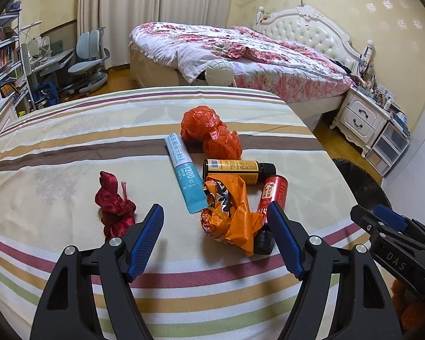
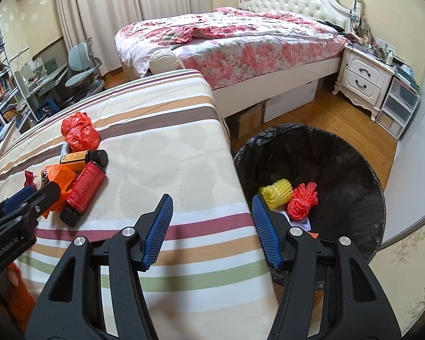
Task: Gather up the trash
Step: 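Move both open grippers back over the trash on the bed, then close the left gripper on the orange snack bag and lift it, then grasp the red can with the right gripper while the left holds the snack bag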
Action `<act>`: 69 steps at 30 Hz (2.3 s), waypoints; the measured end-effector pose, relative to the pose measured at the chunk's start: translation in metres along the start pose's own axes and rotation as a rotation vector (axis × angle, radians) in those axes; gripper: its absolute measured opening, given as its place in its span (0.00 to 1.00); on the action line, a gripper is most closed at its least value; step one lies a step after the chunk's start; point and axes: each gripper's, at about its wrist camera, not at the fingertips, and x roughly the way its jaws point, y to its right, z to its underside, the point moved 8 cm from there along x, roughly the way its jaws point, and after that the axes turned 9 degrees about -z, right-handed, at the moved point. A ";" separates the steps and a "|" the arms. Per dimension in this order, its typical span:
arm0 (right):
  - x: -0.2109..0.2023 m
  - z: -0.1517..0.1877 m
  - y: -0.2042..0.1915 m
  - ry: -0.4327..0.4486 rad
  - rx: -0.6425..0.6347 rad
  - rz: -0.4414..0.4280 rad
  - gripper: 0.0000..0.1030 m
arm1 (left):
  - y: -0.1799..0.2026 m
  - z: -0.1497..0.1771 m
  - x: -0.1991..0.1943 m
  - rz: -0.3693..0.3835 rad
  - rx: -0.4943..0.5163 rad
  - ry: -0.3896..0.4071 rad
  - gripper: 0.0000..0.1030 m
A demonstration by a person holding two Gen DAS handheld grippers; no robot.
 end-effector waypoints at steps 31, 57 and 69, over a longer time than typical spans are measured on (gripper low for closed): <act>0.014 -0.006 -0.097 -0.030 -0.135 -0.104 0.55 | -0.055 0.003 -0.039 0.054 -0.040 0.041 0.35; 0.036 0.005 -0.106 -0.075 -0.154 -0.081 0.24 | -0.118 0.032 -0.024 -0.047 -0.129 -0.017 0.35; 0.024 0.007 -0.098 -0.055 -0.141 -0.092 0.23 | -0.117 0.038 -0.027 -0.036 -0.123 -0.015 0.35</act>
